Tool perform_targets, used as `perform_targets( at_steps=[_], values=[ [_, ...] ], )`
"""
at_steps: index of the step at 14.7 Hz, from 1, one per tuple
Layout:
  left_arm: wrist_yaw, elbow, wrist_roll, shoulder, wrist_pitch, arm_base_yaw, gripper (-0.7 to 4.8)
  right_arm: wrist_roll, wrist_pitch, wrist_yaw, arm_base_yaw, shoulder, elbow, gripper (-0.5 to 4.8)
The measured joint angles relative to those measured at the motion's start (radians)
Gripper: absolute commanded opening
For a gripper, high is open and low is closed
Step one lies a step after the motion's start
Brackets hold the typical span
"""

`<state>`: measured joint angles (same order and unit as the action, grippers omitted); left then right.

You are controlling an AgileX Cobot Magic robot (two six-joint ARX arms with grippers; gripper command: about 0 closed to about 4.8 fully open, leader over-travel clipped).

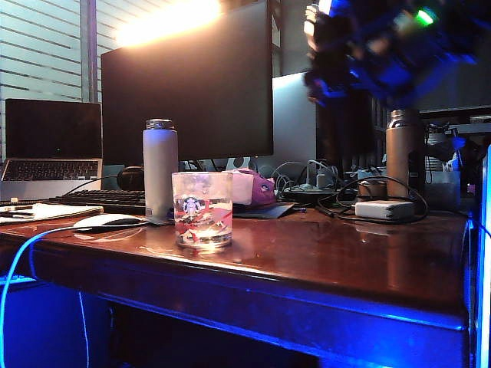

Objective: Pick up the black thermos, pour a little water from inside into the glass cup, then place the black thermos back on the table.

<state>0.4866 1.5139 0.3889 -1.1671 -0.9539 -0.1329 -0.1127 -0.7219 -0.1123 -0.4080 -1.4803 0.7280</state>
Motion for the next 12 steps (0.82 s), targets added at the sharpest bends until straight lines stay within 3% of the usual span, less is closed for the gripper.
perform_targets(
  at_steps=[7, 12],
  values=[
    [0.000, 0.000, 0.000, 0.000, 0.000, 0.000, -0.03, 0.048, -0.009, 0.204, 0.106, -0.040, -0.099, 0.00],
    [0.000, 0.000, 0.000, 0.000, 0.000, 0.000, -0.03, 0.064, -0.081, 0.245, 0.108, -0.122, -0.099, 0.00]
  ],
)
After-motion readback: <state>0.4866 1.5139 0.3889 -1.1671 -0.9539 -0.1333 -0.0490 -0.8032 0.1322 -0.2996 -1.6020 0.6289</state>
